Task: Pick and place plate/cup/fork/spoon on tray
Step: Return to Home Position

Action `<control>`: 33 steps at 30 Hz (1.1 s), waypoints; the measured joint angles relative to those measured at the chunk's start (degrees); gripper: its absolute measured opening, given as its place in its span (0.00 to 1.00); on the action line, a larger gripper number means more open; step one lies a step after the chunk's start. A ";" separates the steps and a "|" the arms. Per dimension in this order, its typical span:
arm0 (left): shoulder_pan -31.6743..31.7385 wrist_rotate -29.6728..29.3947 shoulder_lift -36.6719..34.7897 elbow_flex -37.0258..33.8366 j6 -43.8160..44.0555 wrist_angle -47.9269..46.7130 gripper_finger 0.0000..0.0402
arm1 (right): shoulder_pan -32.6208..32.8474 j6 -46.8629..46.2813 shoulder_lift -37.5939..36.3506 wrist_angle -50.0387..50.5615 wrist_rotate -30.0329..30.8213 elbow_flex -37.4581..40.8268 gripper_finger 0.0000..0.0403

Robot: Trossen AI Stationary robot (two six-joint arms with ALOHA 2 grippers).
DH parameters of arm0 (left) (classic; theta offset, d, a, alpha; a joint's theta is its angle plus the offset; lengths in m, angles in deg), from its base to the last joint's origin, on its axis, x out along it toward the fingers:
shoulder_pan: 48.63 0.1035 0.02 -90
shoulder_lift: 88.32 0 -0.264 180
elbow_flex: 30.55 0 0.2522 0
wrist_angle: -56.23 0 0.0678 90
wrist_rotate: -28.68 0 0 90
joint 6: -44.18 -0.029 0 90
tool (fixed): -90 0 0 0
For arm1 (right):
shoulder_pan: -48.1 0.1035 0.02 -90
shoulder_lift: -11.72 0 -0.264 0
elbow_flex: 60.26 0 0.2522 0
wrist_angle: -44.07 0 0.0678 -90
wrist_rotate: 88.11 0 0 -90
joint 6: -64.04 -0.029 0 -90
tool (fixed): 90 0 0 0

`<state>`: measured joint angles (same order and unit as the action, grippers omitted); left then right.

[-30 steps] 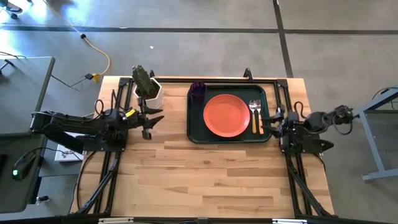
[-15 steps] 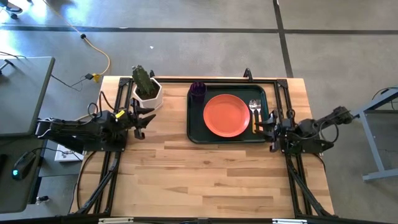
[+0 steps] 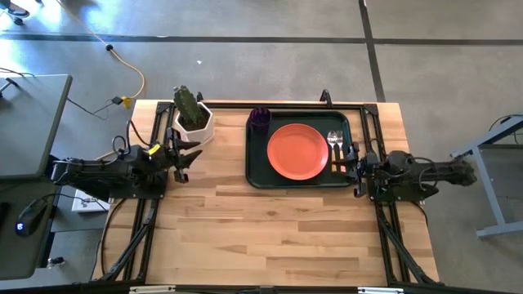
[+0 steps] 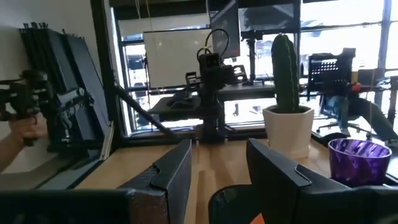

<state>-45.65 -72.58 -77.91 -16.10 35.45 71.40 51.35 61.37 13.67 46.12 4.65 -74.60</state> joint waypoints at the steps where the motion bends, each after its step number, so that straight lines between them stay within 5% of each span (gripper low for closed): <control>1: 0.00 0.23 -0.93 0.04 -0.37 -0.77 0.29 | -1.39 -0.59 0.00 0.20 -2.12 0.00 0.36; 9: -0.02 -8.27 -8.14 0.05 3.13 -16.37 0.29 | -9.06 -2.78 0.00 3.19 -10.41 0.00 0.36; 19: -0.04 -8.40 -10.20 3.84 8.34 -31.88 0.29 | -12.99 -3.35 -0.15 14.88 -11.94 -2.97 0.36; 33: -0.24 -5.74 -8.36 0.00 13.66 -26.06 0.26 | -12.05 -1.54 1.21 9.37 -10.80 0.02 0.36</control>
<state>-45.89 -78.32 -86.27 -16.11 49.11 45.34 39.30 59.83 14.88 55.49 -6.15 -74.58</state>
